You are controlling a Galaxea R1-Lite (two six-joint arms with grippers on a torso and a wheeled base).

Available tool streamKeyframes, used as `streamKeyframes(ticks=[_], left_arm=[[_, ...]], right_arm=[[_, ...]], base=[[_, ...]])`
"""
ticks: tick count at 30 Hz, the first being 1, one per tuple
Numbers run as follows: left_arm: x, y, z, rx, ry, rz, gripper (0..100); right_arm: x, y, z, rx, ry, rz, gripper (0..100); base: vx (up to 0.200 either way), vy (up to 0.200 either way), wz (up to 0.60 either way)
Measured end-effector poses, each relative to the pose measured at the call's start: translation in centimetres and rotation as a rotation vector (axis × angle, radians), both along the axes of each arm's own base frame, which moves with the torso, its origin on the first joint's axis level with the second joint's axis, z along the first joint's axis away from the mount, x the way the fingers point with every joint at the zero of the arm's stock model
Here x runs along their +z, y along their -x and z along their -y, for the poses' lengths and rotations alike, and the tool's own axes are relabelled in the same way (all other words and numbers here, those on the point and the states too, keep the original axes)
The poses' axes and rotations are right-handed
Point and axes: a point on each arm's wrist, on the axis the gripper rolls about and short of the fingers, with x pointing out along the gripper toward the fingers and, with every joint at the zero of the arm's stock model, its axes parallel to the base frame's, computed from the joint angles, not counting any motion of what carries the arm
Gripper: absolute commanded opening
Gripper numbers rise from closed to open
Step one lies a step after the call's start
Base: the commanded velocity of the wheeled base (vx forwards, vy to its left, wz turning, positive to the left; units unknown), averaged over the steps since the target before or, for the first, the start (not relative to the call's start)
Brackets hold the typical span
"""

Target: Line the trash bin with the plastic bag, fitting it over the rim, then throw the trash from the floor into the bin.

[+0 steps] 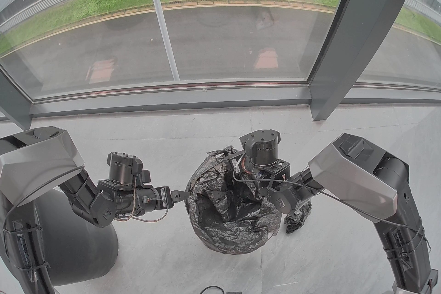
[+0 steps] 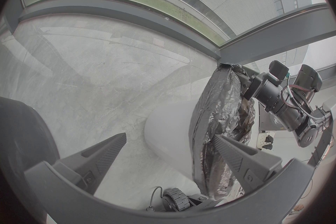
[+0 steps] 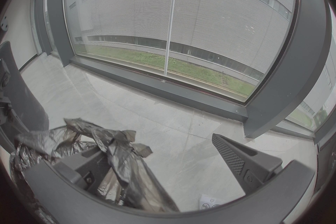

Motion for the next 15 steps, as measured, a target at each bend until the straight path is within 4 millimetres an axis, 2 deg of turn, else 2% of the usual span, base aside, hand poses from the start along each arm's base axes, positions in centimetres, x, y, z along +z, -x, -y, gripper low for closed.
streamKeyframes(ticks=[9, 15], left_arm=[[0.5, 0.7, -0.2, -0.003, -0.001, 0.002, 100], [0.3, 1.0, -0.3, -0.003, -0.004, -0.011, 100]], right_arm=[[0.3, 1.7, -0.7, 0.034, 0.015, -0.022, 100], [0.8, 1.8, -0.5, 0.032, 0.013, -0.017, 100]], base=[[0.0, 0.0, 0.0], [0.0, 0.0, 0.0]])
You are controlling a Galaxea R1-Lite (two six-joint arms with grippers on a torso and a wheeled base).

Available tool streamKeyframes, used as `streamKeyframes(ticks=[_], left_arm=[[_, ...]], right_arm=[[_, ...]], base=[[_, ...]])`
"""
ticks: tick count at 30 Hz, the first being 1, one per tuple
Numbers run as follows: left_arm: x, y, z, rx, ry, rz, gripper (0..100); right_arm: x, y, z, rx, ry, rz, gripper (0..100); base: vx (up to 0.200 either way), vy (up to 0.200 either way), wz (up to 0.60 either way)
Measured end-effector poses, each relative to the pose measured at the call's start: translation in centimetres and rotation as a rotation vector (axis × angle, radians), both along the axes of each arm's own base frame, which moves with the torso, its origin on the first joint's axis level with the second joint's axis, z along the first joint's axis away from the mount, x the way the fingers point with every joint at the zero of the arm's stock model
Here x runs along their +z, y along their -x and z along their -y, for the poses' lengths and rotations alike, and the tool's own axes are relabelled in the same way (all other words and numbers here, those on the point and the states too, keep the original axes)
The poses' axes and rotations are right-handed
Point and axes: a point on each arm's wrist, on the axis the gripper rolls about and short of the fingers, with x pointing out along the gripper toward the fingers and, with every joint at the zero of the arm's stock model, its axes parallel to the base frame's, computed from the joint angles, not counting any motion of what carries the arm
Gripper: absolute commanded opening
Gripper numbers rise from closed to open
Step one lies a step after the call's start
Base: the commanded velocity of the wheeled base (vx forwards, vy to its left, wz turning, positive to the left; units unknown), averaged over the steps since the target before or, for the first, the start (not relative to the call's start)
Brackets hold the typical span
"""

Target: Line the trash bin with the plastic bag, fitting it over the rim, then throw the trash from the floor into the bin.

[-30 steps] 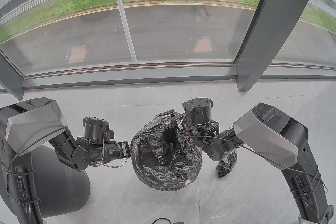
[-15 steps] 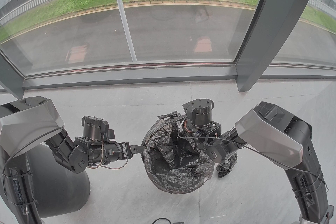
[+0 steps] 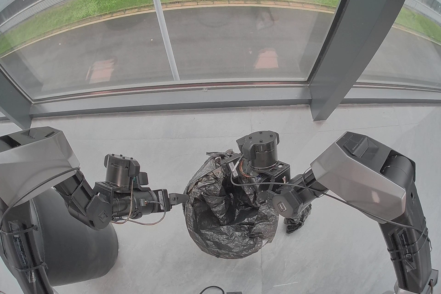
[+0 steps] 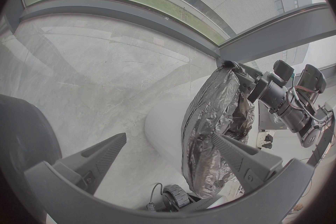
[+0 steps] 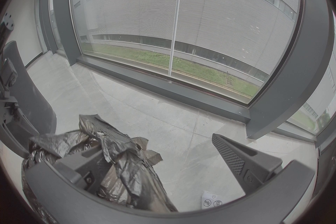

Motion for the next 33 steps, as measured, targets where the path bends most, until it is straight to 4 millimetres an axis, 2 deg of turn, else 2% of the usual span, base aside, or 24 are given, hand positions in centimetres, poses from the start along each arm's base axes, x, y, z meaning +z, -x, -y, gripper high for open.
streamKeyframes(ticks=[7, 12, 25, 33], left_arm=[[0.2, -0.1, -0.1, 0.007, 0.007, 0.007, 100], [1.3, -0.1, -0.2, 0.016, 0.027, 0.049, 100], [3.8, 2.7, 0.0, 0.029, 0.09, 0.06, 100], [5.0, 3.4, -0.2, 0.057, 0.138, 0.085, 100]], right_arm=[[0.3, -0.1, 0.1, -0.003, -0.007, 0.007, 100], [0.7, 0.1, 0.3, -0.006, -0.015, 0.005, 100], [0.3, 2.1, 1.4, 0.014, -0.045, -0.091, 100], [2.0, 4.3, 2.4, 0.052, -0.113, -0.168, 100]], base=[[0.0, 0.0, 0.0], [0.0, 0.0, 0.0], [0.0, 0.0, 0.0], [0.0, 0.0, 0.0]])
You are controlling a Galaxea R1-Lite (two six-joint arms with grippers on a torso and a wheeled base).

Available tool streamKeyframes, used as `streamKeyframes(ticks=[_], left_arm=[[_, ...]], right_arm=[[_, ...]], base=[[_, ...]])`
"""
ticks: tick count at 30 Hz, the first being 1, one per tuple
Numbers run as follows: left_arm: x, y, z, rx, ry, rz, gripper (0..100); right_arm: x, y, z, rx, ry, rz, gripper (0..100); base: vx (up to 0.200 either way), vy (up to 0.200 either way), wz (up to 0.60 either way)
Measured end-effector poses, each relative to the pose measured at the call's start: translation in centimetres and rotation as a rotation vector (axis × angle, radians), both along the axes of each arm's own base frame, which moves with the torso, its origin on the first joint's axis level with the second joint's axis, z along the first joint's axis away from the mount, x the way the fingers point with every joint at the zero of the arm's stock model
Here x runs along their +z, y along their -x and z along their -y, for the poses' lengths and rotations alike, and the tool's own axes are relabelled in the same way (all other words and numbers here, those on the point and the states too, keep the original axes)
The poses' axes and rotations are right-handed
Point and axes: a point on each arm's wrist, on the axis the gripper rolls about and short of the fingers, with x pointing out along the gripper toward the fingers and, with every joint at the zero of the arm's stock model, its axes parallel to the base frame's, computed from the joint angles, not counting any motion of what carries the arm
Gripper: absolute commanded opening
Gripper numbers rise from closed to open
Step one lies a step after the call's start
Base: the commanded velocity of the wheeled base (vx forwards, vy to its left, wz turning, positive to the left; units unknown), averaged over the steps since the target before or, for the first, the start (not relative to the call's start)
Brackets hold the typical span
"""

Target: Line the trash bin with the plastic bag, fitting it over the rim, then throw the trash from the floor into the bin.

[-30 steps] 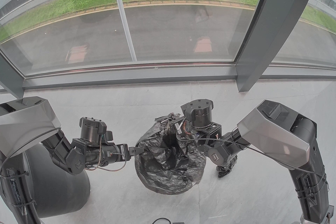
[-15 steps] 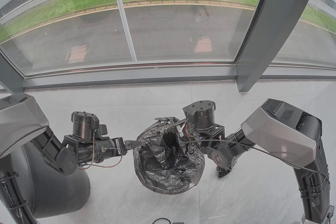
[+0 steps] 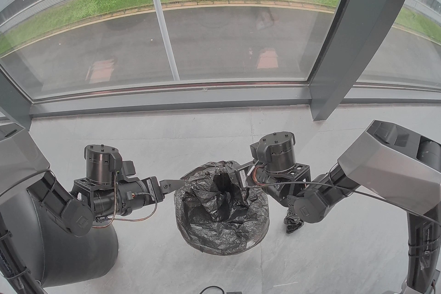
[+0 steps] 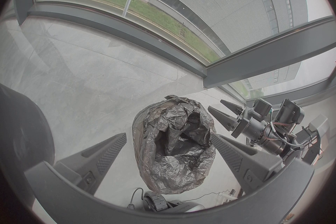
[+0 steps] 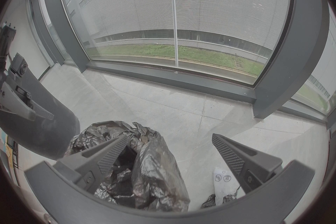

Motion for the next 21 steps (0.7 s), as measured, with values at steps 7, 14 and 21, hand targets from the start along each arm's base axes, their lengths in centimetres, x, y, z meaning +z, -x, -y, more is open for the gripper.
streamKeyframes(ticks=[7, 14, 21], left_arm=[[1.1, 1.8, -0.5, 0.01, 0.03, 0.002, 100], [2.0, 4.0, -1.2, 0.008, 0.04, 0.01, 100], [2.4, 4.8, -1.5, 0.008, 0.043, 0.015, 100]], right_arm=[[-0.1, 2.0, 0.9, 0.016, 0.019, -0.051, 100], [-2.3, 2.1, 1.6, -0.001, 0.05, -0.104, 100], [-4.4, 1.4, 2.2, -0.025, 0.054, -0.101, 100]], base=[[0.0, 0.0, 0.0], [0.0, 0.0, 0.0], [0.0, 0.0, 0.0]])
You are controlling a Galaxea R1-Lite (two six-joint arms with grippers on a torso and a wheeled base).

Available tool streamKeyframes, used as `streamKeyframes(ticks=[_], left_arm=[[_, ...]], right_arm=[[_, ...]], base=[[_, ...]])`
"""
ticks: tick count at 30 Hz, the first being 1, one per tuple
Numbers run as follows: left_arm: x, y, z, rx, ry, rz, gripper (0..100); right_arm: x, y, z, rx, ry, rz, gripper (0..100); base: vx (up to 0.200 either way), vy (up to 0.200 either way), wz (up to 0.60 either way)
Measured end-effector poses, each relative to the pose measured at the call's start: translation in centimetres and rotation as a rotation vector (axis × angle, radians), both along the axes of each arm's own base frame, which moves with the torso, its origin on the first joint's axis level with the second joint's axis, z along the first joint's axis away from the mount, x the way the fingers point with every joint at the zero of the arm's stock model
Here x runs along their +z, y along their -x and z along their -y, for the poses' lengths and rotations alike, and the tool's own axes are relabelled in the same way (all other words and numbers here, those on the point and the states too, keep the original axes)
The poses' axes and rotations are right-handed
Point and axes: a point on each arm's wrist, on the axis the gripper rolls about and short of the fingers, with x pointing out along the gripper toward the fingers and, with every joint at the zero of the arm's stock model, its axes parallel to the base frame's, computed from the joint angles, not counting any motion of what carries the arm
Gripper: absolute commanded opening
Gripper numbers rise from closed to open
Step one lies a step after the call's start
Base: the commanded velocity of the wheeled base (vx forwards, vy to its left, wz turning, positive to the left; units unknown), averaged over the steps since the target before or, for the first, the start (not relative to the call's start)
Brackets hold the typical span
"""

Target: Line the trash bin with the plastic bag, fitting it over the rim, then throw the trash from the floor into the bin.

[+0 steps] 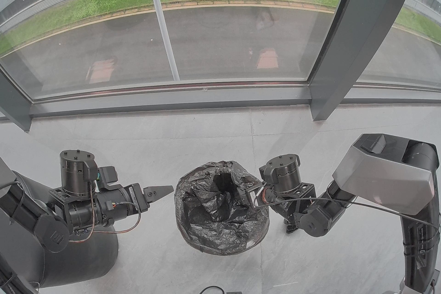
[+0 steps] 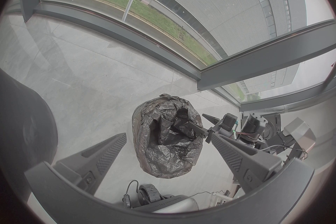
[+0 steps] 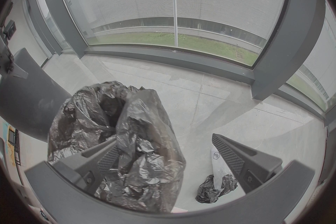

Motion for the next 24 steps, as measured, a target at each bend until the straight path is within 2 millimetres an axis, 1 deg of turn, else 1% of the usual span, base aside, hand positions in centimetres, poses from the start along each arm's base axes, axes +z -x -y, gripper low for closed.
streamKeyframes(ticks=[8, 16, 21, 24], left_arm=[[-0.1, 0.0, 0.0, -0.001, -0.001, -0.005, 100], [-0.4, 0.0, 0.0, -0.001, -0.005, -0.015, 100], [-0.4, 0.0, 0.0, 0.0, -0.006, -0.018, 100], [-0.3, 0.1, 0.0, 0.0, -0.005, -0.015, 100]], right_arm=[[-1.2, -1.3, 2.0, -0.056, 0.019, -0.016, 100], [-2.6, -1.4, 2.3, -0.064, 0.031, -0.042, 100], [-2.3, -0.8, 1.9, -0.054, 0.02, -0.043, 100], [-1.1, 0.0, 1.6, -0.042, 0.001, -0.032, 100]], base=[[0.0, 0.0, 0.0], [0.0, 0.0, 0.0], [0.0, 0.0, 0.0], [0.0, 0.0, 0.0]])
